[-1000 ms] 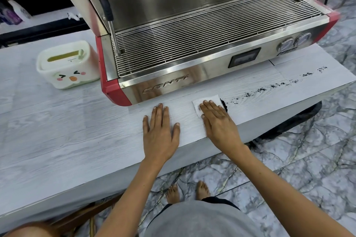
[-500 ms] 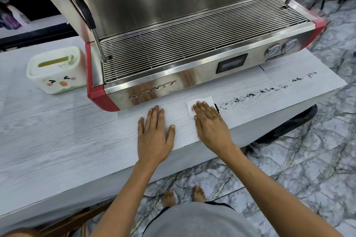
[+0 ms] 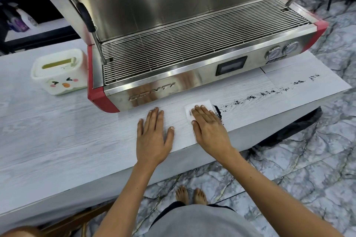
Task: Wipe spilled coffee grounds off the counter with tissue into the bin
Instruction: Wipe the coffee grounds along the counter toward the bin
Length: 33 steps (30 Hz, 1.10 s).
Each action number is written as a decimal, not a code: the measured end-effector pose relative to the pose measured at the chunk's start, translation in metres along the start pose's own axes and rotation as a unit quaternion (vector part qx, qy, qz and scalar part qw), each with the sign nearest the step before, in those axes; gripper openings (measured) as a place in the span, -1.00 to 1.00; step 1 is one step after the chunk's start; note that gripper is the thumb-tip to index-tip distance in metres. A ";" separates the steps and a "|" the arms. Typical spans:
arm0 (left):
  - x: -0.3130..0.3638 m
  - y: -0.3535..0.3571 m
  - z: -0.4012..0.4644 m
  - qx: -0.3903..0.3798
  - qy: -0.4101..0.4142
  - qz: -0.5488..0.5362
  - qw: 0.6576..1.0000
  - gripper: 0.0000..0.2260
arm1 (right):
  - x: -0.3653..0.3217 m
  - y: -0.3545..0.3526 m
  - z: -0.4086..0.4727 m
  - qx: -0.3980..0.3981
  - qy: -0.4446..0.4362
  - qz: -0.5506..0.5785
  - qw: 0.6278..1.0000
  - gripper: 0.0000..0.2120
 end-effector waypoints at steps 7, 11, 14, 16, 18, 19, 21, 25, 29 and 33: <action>0.000 0.000 0.001 0.003 0.008 -0.004 1.000 -0.39 | -0.001 0.005 -0.007 0.010 0.032 0.002 0.999 -0.58; 0.000 0.000 0.001 0.001 0.008 -0.006 1.000 -0.38 | -0.001 0.006 -0.008 0.012 0.026 0.000 1.000 -0.60; 0.000 0.000 0.000 -0.001 0.011 -0.006 1.000 -0.38 | 0.001 0.006 -0.009 0.012 0.021 -0.004 1.000 -0.60; -0.001 0.000 0.000 0.000 0.015 -0.007 1.000 -0.37 | 0.001 0.006 -0.009 0.012 0.020 -0.008 1.000 -0.60; -0.001 -0.001 0.000 -0.001 0.016 -0.008 1.000 -0.37 | 0.003 0.006 -0.008 0.012 0.021 -0.009 1.000 -0.60; -0.001 -0.001 0.000 -0.004 0.014 -0.009 1.000 -0.36 | 0.004 0.005 -0.008 0.012 0.023 -0.008 1.000 -0.60; 0.000 -0.001 0.000 -0.007 0.012 -0.009 1.000 -0.36 | 0.007 0.004 -0.007 0.013 0.025 -0.007 1.000 -0.60; 0.001 -0.001 0.001 -0.008 0.011 -0.012 1.000 -0.36 | 0.016 -0.001 -0.006 0.014 0.026 -0.001 1.000 -0.59; 0.003 -0.001 0.001 -0.009 0.007 -0.018 1.000 -0.34 | 0.024 -0.003 -0.006 0.017 0.022 0.009 1.000 -0.60; 0.009 -0.001 0.003 -0.009 0.002 -0.027 1.000 -0.36 | 0.033 -0.006 -0.005 0.016 0.019 0.013 1.000 -0.61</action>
Point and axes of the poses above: each hand's wrist, its own z-axis towards the middle knuckle, its own y-axis out of the palm, x = y × z, the point moved 2 cm from there along z, towards the middle knuckle, and after that the axes turned 14 degrees about -x, right-handed, at the moved point
